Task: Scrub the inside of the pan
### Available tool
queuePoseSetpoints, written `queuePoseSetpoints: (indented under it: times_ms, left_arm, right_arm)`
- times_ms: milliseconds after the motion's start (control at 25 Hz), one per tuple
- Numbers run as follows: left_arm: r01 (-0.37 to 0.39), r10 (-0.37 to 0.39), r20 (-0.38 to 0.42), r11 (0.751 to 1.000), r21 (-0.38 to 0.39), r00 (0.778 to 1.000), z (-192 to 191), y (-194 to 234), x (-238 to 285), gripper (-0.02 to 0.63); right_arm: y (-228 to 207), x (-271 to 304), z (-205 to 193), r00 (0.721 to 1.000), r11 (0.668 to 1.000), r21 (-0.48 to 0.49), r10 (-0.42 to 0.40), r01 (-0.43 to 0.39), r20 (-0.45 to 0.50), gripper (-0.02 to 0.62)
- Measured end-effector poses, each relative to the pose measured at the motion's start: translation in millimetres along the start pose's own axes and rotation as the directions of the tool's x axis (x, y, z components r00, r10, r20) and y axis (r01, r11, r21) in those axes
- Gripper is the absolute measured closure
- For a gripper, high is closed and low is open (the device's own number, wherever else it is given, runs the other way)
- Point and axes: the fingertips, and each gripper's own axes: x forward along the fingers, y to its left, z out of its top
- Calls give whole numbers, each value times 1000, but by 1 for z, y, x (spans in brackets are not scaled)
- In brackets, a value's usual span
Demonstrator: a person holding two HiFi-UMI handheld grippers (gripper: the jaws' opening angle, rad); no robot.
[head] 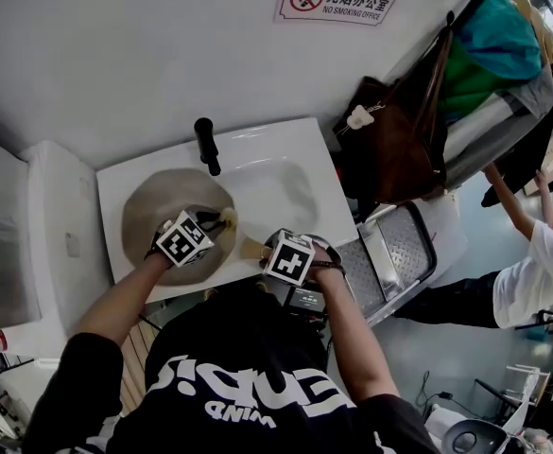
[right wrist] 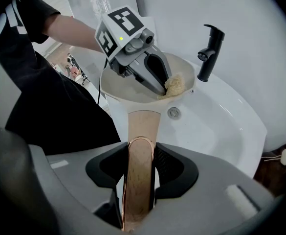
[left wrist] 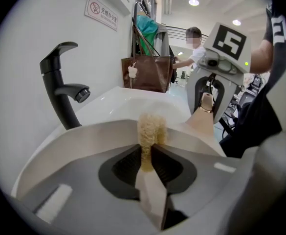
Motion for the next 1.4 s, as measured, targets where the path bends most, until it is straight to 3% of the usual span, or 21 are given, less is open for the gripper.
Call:
queuePoseSetpoints:
  times_ms: [800, 1000, 1240, 1400]
  left_arm:
    - [-134, 129, -71, 989, -66, 989, 4, 66, 7, 545]
    - [-222, 213, -98, 970, -96, 972, 2, 92, -5, 545]
    - [-358, 345, -126, 929, -94, 930, -12, 134, -23, 545]
    - [-407, 397, -167, 913, -34, 903, -20, 146, -34, 545]
  right_arm:
    - [2, 0, -3, 1000, 1000, 9, 11, -11, 11, 433]
    - [4, -1, -1, 1000, 1000, 13, 18, -19, 22, 433]
    - [4, 0, -2, 1000, 1000, 16, 17, -17, 26, 432]
    - [4, -1, -2, 999, 1000, 18, 21, -21, 27, 431]
